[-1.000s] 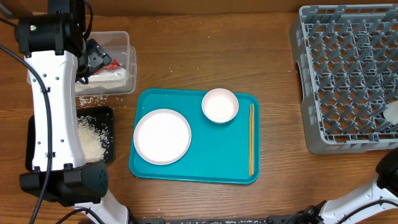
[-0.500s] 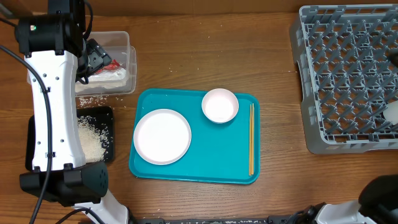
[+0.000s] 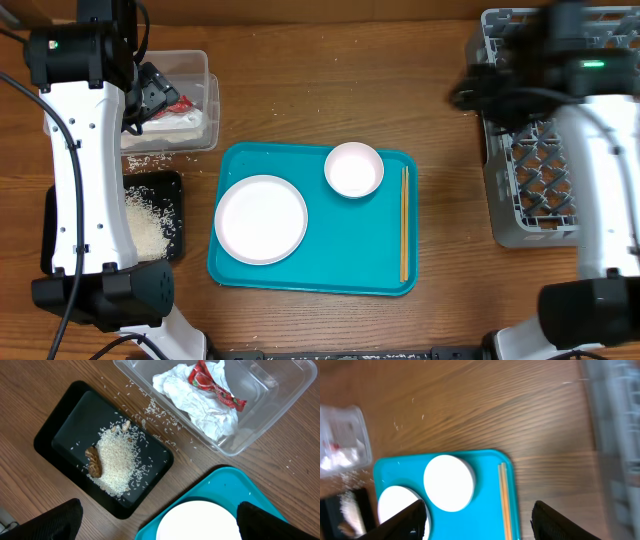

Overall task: Sort waste into correct bins and load items into the dishwasher
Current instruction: 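Move the right gripper back to the tray and grasp the saucer, then carry the white saucer with the right gripper to the rack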

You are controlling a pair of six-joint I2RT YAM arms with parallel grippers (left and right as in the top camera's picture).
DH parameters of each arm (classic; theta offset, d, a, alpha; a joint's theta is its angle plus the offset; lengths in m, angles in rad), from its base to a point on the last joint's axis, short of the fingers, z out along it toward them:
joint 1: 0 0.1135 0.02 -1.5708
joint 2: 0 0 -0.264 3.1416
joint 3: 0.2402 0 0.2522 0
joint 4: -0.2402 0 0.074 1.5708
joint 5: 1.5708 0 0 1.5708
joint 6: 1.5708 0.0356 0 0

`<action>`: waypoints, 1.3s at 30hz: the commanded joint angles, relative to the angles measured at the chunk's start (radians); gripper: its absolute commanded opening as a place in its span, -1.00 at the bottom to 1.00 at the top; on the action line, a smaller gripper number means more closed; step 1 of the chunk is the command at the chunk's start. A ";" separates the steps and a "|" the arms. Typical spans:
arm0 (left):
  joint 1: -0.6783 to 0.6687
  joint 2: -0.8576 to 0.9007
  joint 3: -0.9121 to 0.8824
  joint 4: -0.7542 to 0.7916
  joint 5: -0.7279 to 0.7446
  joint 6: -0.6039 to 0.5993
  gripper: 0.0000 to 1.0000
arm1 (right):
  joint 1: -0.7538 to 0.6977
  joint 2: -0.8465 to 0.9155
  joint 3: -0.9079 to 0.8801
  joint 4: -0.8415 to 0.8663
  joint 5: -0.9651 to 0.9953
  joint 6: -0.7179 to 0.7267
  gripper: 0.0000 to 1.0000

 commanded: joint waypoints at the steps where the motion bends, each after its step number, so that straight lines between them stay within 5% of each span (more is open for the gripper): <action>1: 0.002 0.000 0.005 -0.002 -0.016 -0.010 1.00 | 0.179 0.044 -0.038 0.046 0.194 0.109 0.40; 5: 0.002 0.000 0.005 -0.002 -0.016 -0.010 1.00 | 0.372 0.158 -0.038 0.100 0.324 0.235 0.37; 12: 0.002 0.000 0.005 -0.002 -0.016 -0.010 1.00 | 0.581 0.342 -0.038 0.175 0.352 0.239 0.36; 17: 0.002 0.000 0.005 -0.002 -0.016 -0.010 1.00 | 0.642 0.420 -0.038 0.193 0.523 0.343 0.36; 28: 0.002 0.000 0.005 -0.002 -0.016 -0.010 1.00 | 0.645 0.512 -0.038 0.220 0.476 0.343 0.26; 39: 0.002 0.000 0.005 -0.002 -0.016 -0.010 1.00 | 0.639 0.514 0.055 0.101 0.467 0.329 -0.66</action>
